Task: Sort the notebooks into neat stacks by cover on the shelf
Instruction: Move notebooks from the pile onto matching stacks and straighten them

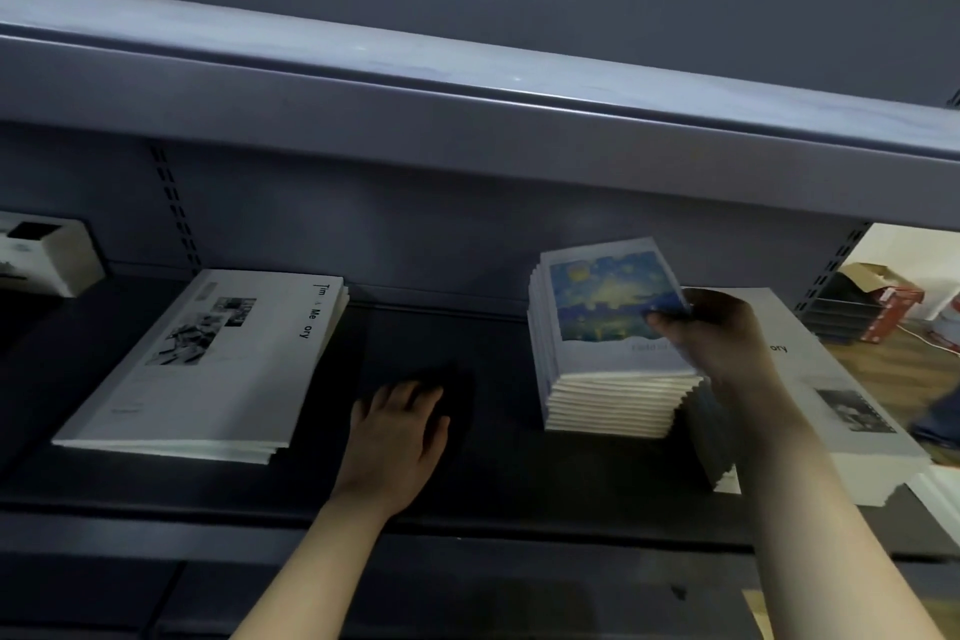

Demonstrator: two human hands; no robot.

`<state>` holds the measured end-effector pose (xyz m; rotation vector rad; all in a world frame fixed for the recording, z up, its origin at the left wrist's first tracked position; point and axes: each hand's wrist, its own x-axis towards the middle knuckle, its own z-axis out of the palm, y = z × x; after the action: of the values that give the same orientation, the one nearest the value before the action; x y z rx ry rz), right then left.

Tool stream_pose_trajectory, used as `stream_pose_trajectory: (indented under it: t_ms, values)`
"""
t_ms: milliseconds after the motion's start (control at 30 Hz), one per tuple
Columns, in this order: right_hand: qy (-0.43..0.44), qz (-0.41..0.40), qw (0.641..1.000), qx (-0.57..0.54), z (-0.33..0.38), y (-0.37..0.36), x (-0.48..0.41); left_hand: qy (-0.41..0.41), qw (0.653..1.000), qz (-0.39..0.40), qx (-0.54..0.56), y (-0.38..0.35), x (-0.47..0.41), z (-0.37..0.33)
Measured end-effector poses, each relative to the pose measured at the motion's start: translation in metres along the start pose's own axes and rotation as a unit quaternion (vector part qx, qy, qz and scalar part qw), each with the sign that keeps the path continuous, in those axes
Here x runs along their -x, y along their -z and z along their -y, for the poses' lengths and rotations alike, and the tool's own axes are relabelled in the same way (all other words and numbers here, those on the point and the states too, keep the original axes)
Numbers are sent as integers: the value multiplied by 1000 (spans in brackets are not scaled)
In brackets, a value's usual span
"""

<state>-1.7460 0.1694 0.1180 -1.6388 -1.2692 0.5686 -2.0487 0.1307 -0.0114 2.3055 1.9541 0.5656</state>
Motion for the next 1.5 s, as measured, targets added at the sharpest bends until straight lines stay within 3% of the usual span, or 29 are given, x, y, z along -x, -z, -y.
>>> stream_pose_trajectory:
  t_ms: [133,533,700,833,1033,1167,1300,1400,1500]
  values:
    - [-13,-31,996,86,-9,-6,-8,2,1000,-3,4,1,-1,-1]
    - [11,-61,980,189,-10,-15,-7,10,1000,-5,22,3,1,-2]
    - [11,-87,951,298,-8,-15,-1,6,1000,-7,20,5,1,-4]
    - [73,-60,926,365,-2,-21,10,-11,1000,-10,10,7,2,-4]
    - [208,-70,948,232,12,-41,47,-48,998,-38,11,20,13,3]
    - [222,-31,954,196,17,-63,71,-41,994,-97,-18,40,15,19]
    - [243,-35,956,162,15,-83,92,60,995,-58,-51,58,15,50]
    - [205,27,965,159,5,-99,102,151,984,-2,-92,67,18,72]
    - [178,72,969,155,-6,-115,110,175,975,33,-130,72,19,78]
